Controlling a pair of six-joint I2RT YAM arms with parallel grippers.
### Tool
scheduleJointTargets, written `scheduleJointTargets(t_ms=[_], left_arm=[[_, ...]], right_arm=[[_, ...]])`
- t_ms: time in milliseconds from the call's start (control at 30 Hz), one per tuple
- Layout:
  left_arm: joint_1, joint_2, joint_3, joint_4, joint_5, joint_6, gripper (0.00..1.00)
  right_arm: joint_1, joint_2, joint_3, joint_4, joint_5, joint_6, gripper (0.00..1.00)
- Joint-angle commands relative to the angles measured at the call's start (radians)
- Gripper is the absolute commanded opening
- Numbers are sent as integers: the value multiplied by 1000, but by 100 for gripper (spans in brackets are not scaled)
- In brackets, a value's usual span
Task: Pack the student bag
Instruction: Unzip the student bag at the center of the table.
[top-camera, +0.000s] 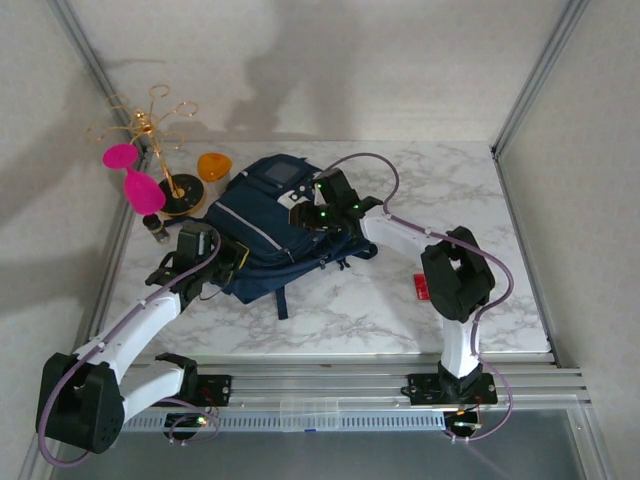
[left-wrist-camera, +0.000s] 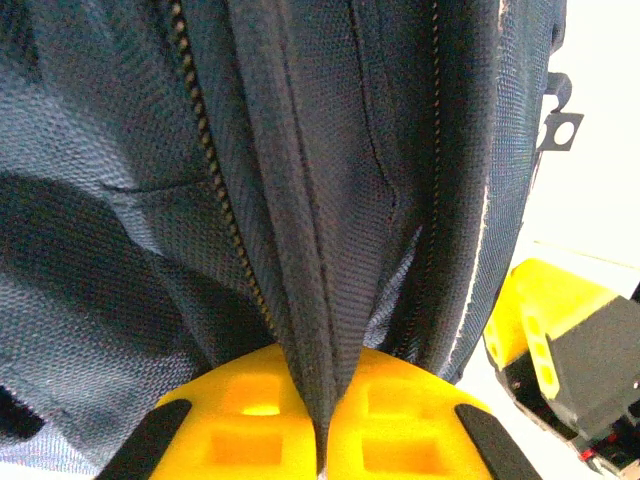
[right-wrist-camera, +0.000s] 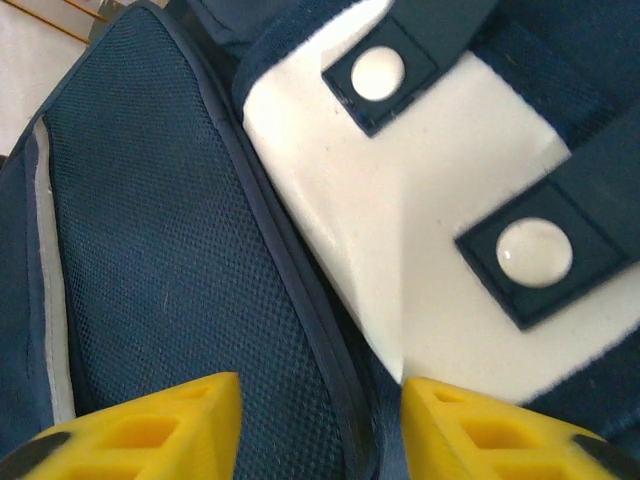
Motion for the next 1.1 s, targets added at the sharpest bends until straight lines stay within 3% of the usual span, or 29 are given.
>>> scheduleJointTargets(t_ms=[0,167,433,667,800,933,1067], left_arm=[[18,5,41,30,-10,25,0],[13,26,51,56,22,38,0],[-37,97,84,122,46,47,0],[-74,279,181,266,83,74,0],[-78,409,303,225,111,175,0],[-75,402,327,114,74,291,18],[-78,289,293,19,23,379,40]], right_arm=[[3,50,54,-1,-15,-19,39],[4,77,71,-30,-85,-69,25],[-33,-97,-128,94,-169,-32,0],[-115,-260,-302,164,-165,30,0],[-179,-356,-401,286,-196,162,0],[-180,-384,-395,287,-157,201,0],[-179,-405,-427,374,-152,306,0]])
